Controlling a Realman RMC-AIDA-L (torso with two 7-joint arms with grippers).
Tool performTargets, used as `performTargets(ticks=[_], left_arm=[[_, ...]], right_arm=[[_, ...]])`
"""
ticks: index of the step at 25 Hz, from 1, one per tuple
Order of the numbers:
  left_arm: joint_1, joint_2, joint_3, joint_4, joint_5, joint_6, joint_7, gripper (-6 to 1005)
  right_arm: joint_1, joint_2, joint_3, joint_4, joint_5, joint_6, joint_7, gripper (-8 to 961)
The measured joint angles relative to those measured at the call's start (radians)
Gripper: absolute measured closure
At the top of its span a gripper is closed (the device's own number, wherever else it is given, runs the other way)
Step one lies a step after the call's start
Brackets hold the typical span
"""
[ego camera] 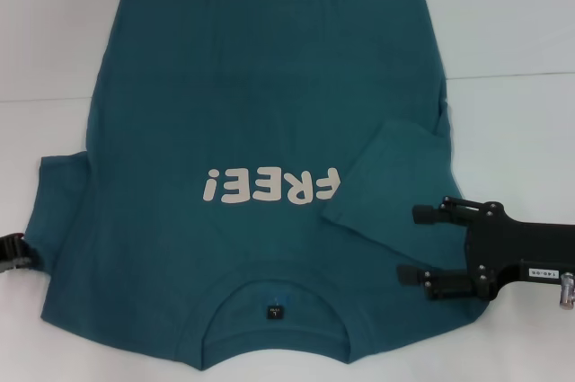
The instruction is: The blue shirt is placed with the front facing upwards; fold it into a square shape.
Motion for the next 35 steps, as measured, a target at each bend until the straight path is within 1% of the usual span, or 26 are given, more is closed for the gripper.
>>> performTargets(ticks=[12, 17, 25, 35], left_arm=[[0.004, -0.003, -0.005, 0.005, 0.029, -0.09, 0.008, 978], [0.007, -0.004, -0.009, 0.013, 0.072, -0.133, 0.001, 979], [0.007, -0.003, -0.033, 0.014, 0.073, -0.176, -0.001, 978], [0.0, 0.001, -0.034, 0.014, 0.068, -0.239, -0.002, 979]], right_arm=[[0.002, 0.0, 0.006, 0.01, 0.0, 0.006, 0.01, 12], [0.002, 0.0, 0.006, 0.011, 0.0, 0.009, 0.014, 12], [0.006, 0.001, 0.006, 0.016, 0.0, 0.016, 0.014, 12], [0.01, 0.002, 0.001, 0.025, 0.0, 0.02, 0.014, 12]])
